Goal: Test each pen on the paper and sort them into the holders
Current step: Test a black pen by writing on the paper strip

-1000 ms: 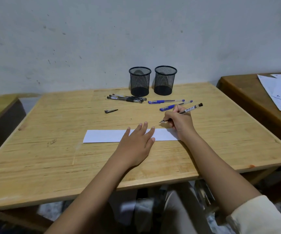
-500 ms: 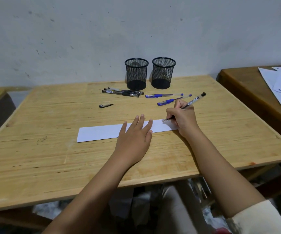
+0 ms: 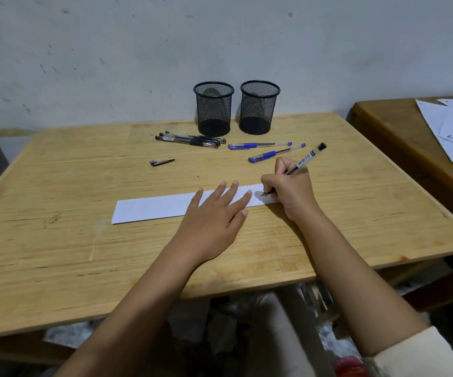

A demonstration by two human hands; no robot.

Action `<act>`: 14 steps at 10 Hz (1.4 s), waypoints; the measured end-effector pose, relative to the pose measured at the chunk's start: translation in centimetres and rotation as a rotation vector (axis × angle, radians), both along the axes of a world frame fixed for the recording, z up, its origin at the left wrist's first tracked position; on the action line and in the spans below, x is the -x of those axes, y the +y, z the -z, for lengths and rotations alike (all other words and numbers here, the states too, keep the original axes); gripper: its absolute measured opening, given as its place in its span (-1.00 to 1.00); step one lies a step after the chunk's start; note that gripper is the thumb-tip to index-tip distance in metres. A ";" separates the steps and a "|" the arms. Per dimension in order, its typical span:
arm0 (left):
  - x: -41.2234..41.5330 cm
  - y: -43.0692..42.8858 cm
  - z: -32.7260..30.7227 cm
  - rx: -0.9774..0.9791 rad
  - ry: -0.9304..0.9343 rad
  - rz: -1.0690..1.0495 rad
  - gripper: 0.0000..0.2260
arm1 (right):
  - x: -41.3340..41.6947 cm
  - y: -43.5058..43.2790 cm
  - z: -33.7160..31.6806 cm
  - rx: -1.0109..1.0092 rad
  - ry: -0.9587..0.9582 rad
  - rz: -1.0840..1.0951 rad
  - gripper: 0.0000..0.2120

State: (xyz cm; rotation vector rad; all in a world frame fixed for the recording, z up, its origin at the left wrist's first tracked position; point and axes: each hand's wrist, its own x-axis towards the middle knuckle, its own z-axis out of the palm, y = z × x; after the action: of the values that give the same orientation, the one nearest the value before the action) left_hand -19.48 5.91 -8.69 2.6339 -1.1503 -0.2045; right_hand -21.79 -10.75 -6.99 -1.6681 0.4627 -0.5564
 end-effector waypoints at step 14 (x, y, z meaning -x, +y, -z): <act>0.1 0.0 -0.1 -0.016 0.009 -0.017 -0.60 | 0.0 -0.7 0.4 -0.034 -0.043 0.006 -0.63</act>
State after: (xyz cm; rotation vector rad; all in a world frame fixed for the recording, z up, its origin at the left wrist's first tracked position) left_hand -19.63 5.90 -8.55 2.6529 -1.1277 -0.2236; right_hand -21.81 -11.48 -7.34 -1.6198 0.4433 -0.5846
